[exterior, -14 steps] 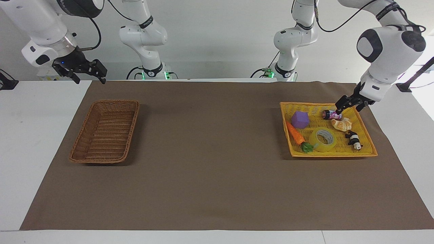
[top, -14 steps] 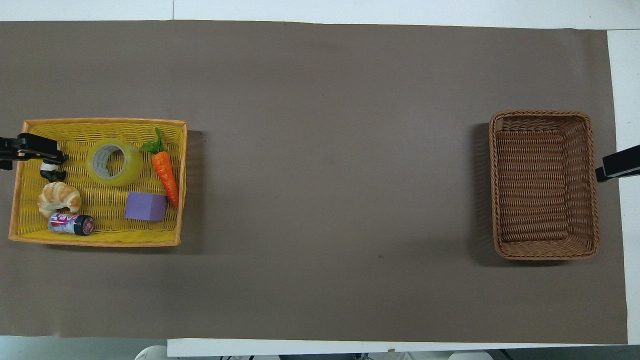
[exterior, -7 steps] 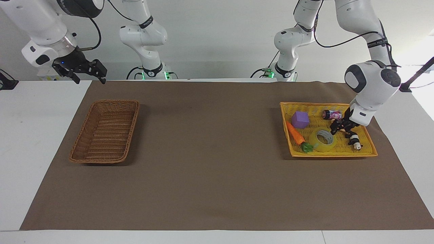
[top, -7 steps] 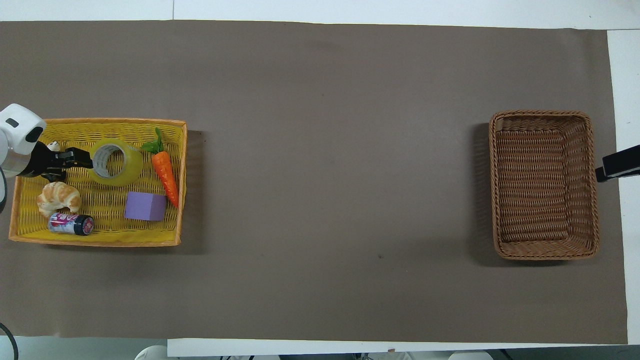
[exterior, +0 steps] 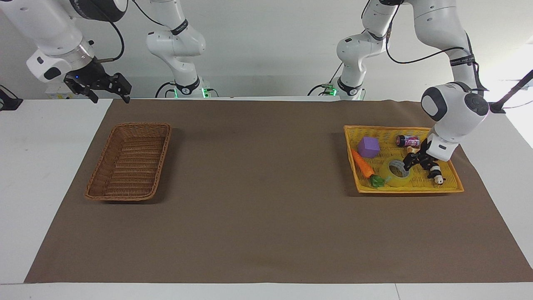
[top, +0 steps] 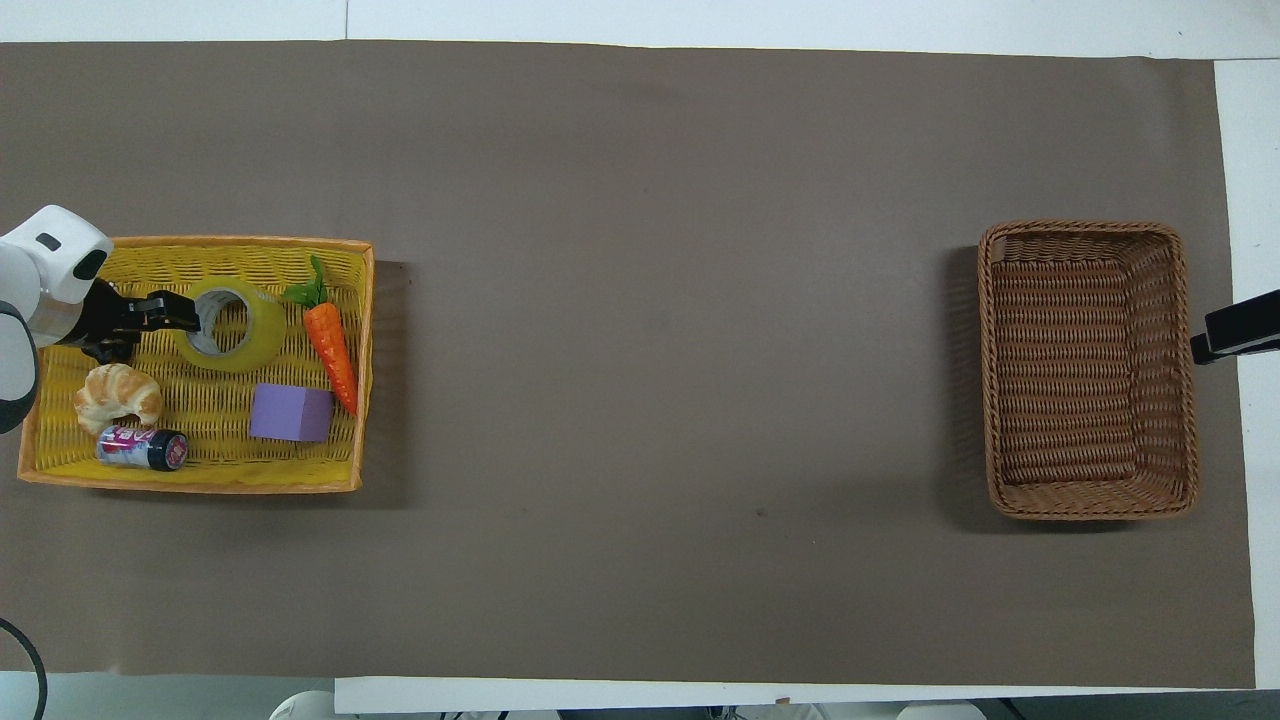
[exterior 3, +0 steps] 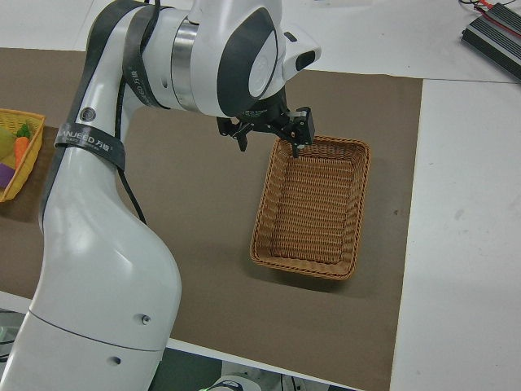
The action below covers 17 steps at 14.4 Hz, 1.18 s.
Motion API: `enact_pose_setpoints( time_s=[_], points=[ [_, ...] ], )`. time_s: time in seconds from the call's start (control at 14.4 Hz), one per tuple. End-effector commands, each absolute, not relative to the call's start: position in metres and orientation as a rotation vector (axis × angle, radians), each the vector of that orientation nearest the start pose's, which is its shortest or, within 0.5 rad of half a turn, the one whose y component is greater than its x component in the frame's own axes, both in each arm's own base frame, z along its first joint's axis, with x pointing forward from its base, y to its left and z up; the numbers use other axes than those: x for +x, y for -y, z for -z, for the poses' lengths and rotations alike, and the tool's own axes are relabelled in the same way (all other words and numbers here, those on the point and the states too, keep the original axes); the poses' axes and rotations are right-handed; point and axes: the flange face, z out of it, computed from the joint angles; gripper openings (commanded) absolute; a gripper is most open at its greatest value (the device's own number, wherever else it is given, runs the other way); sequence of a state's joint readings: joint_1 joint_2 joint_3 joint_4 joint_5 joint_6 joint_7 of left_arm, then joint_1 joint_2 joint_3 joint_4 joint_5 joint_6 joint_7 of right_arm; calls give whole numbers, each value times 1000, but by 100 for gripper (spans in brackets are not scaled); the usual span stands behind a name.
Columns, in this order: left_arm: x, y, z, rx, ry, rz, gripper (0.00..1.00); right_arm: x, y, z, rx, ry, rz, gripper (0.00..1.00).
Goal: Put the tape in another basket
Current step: 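Grasp the tape roll rim with the left gripper, then lift the tape roll and carry it toward the table center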
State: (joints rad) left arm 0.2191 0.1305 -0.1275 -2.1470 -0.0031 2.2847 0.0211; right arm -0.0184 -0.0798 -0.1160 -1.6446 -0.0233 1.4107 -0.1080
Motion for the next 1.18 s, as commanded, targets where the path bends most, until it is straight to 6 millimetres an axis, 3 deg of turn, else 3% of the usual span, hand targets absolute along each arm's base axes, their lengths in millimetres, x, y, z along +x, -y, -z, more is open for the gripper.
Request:
enact_pose_setpoints(
  time_s=[0.0,0.62,0.69,0.83,0.9,1.04,1.11],
  points=[
    [557,-39,-339,-3154,82,15,76,502,74,-623,-3127,-21,-242,99],
    [539,-35,-294,-3159,51,3,76,503,74,-623,-3125,-21,-244,99],
    [539,-36,-293,-3159,53,1,71,502,74,-623,-3127,-21,-242,99],
    [538,-42,-293,-3159,98,-6,12,503,74,-623,-3125,-21,-244,99],
    [538,-44,-293,-3159,101,-11,0,502,74,-623,-3127,-21,-242,99],
    [545,-45,-302,-3159,101,-13,0,502,74,-623,-3127,-21,-242,99],
    [553,-43,-315,-3160,94,-42,0,502,74,-623,-3127,-21,-242,99]
  ],
)
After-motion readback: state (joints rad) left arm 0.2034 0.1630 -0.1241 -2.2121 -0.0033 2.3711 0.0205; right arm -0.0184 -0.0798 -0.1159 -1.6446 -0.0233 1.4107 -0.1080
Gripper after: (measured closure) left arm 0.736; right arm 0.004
